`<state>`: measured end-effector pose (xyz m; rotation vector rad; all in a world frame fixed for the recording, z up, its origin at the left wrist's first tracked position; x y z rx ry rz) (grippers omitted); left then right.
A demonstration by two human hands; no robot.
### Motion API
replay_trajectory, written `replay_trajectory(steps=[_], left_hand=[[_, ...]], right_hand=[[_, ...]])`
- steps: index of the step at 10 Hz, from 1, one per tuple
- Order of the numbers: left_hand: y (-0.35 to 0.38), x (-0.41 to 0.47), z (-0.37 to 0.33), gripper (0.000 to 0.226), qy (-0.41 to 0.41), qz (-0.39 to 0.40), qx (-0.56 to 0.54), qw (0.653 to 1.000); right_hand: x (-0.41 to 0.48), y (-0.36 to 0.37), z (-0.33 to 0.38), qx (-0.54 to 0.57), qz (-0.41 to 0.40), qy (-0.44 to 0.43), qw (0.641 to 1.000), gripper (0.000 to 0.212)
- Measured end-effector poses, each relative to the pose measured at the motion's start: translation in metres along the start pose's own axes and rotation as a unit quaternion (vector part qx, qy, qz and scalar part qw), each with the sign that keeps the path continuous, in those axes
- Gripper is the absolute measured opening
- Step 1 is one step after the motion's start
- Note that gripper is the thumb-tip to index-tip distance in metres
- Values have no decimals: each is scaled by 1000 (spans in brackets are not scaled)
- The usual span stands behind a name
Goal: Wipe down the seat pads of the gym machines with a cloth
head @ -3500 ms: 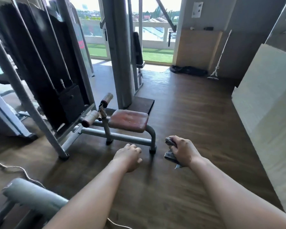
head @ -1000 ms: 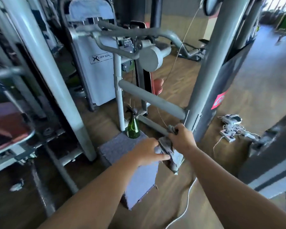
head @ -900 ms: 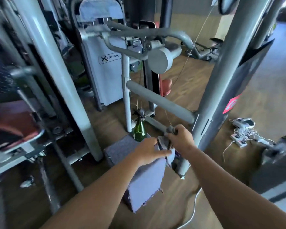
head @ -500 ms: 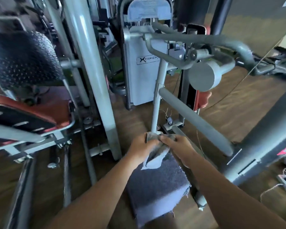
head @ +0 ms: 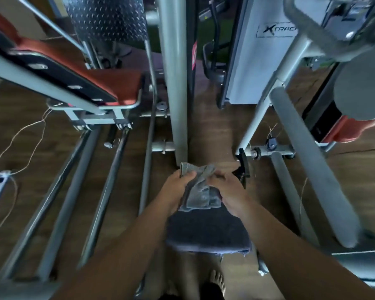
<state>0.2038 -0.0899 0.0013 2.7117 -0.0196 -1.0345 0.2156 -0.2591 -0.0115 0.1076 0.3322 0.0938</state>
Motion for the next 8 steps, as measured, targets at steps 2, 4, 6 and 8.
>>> replay_trajectory(steps=[2,4,6,8], left_hand=[[-23,40,70,19,-90,-97,52,990],[-40,71,116,20,-142,-103,119,977],[-55,76,123,21,-115,-104,262,952],[-63,67,101,33,-103,-115,342,927]], right_hand=[[15,-10,-78,-70,-77,112,988,29],[24,-16,-138,-151,-65,190,968,45],[21,-16,-127,-273,-23,170,947,47],[20,-11,-99,-378,21,157,912,52]])
Point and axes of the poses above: each hand's wrist, its own x-axis towards the middle knuckle, its own y-axis out of the palm, z = x × y, the point moved 2 cm from there along x, towards the middle knuckle, and after that the axes turned 10 degrees about -y, right-handed, at the moved point
